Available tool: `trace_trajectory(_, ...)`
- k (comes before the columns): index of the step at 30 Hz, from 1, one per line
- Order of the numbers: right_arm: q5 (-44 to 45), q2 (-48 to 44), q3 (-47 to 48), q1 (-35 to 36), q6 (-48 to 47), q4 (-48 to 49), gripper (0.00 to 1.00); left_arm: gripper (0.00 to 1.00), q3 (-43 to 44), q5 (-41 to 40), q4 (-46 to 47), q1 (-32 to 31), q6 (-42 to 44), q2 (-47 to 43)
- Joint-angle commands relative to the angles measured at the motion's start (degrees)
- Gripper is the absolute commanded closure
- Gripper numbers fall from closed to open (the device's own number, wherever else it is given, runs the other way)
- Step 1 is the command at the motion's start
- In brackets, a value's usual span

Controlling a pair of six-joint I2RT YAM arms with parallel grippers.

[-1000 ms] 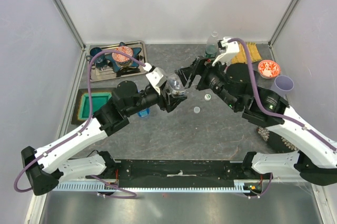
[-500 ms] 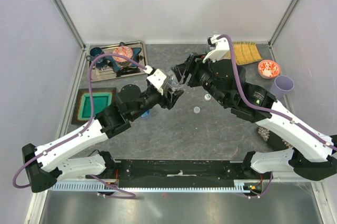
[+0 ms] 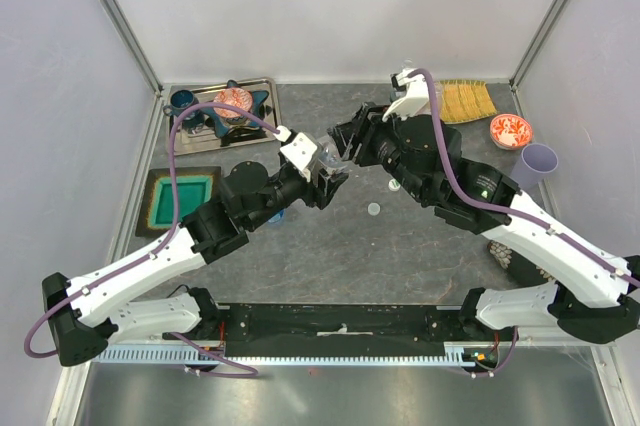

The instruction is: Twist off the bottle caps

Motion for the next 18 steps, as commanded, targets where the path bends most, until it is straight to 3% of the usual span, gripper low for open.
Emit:
trace_trajectory(1,0.58,-0.29,-0.46,0.08,-0.13,1.34,0.45,0.48,-0.07,-1.08,1.56,-0.37,1.97,-1.15)
trace_trajectory(4,0.58,-0.21,-0.46,0.08,-0.3,1.43,0.5,0.48,-0.07,-1.08,1.56,-0.37,1.97,-1.41)
trace_trajectory(7,0.05,-0.12,-0.63,0.08,-0.57,1.34,0.63,0.48,-0.16,-1.26,1.56,-0.37,1.89,-1.5)
trace_trajectory(8,-0.73,-0.12,-0.98,0.08,-0.65,1.34,0.76,0.48,-0.16,-1.17,1.64,-0.37,1.89,-1.59)
trace_trajectory(11,-2.93,-0.29,-1.86,0.08,-1.79,1.26,1.0,0.48,-0.07,-1.26,1.56,-0.37,2.15,-1.94)
trace_trajectory(14,-6.36,-1.0,-3.0,0.08,-4.78,1.26,1.0,0.48,0.8,1.1,1.12,-0.2,2.5,-2.91)
trace_trajectory(16,-12.32,-1.78,-2.92,-0.01,-7.76,1.17,1.0,0.49,1.94,7.24,-0.81,0.68,1.72,-3.61)
trace_trajectory(17,-14.95,-2.31,-3.01,-0.01,-11.43,1.43,1.0,0.5,3.43,11.88,-1.25,2.77,0.93,-3.79)
trace_trajectory(18,-18.2,-2.84,-3.01,-0.01,-13.12,1.34,1.0,0.51,4.14,21.84,-3.17,4.19,-0.12,-3.96)
